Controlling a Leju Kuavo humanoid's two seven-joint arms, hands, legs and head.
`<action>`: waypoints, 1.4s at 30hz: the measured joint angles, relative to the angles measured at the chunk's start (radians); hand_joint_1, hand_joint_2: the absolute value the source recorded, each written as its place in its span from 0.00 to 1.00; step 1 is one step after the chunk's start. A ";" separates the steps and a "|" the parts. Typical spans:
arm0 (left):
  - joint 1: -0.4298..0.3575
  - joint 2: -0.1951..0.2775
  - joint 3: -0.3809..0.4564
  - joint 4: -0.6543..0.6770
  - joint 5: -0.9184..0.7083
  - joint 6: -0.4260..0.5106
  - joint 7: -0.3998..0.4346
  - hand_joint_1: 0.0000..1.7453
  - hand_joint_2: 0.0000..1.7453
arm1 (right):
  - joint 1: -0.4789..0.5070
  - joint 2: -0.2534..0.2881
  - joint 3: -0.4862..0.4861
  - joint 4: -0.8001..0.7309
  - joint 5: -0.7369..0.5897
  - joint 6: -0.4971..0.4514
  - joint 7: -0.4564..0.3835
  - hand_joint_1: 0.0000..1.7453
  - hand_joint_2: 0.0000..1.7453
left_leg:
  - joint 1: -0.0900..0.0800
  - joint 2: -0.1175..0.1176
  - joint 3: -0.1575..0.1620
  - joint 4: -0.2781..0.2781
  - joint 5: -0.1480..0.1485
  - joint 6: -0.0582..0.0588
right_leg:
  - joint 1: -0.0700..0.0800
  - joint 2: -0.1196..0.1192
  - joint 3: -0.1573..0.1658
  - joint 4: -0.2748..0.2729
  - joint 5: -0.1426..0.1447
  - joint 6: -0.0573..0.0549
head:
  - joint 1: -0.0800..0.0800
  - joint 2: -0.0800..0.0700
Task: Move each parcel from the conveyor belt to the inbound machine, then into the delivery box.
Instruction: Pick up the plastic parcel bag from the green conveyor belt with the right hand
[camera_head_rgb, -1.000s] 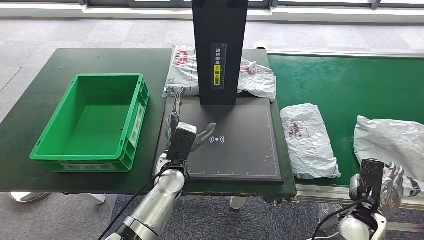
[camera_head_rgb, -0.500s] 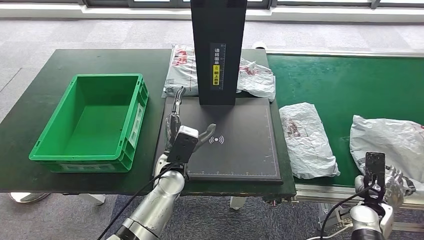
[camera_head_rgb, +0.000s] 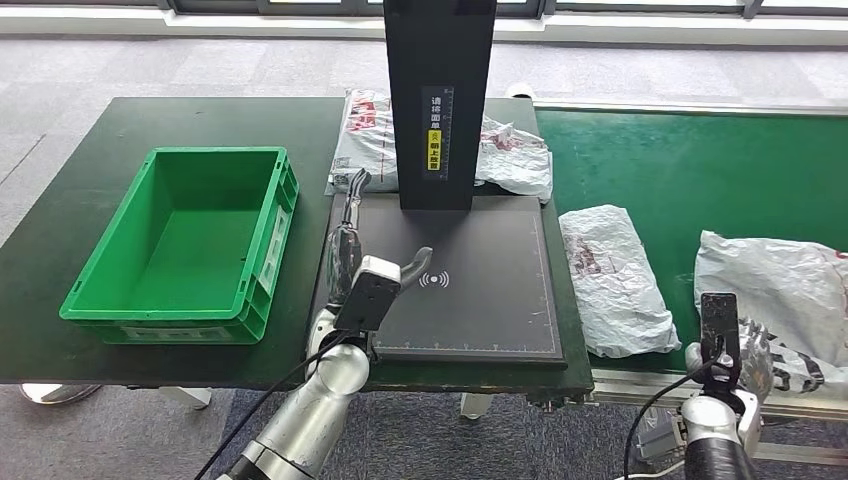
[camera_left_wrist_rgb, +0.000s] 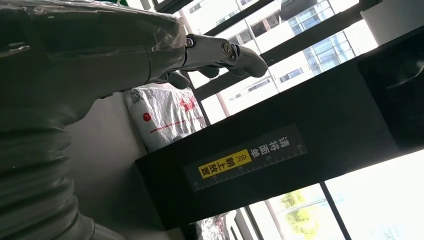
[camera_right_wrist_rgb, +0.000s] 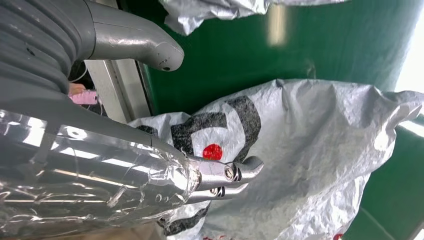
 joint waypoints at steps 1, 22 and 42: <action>0.000 0.000 0.000 0.002 0.000 0.003 -0.003 0.00 1.00 | -0.001 0.004 0.002 0.000 0.001 0.005 0.000 0.00 1.00 | 0.000 0.000 0.000 0.000 0.000 0.000 | 0.000 0.000 0.000 0.000 0.000 0.000 | 0.000 0.000; 0.032 0.013 -0.007 -0.024 -0.058 0.054 0.036 0.00 1.00 | -0.124 0.030 0.060 0.178 0.104 0.019 0.136 0.00 1.00 | 0.000 0.000 0.000 0.000 0.000 0.000 | 0.000 0.000 0.000 0.000 0.000 0.000 | 0.000 0.000; 0.055 0.022 -0.007 -0.043 -0.103 0.065 0.050 0.00 1.00 | -0.159 0.062 0.074 0.248 0.125 0.020 0.054 0.00 1.00 | 0.000 -0.001 0.000 0.000 0.000 0.000 | 0.000 0.000 0.000 0.000 0.000 0.000 | 0.000 0.000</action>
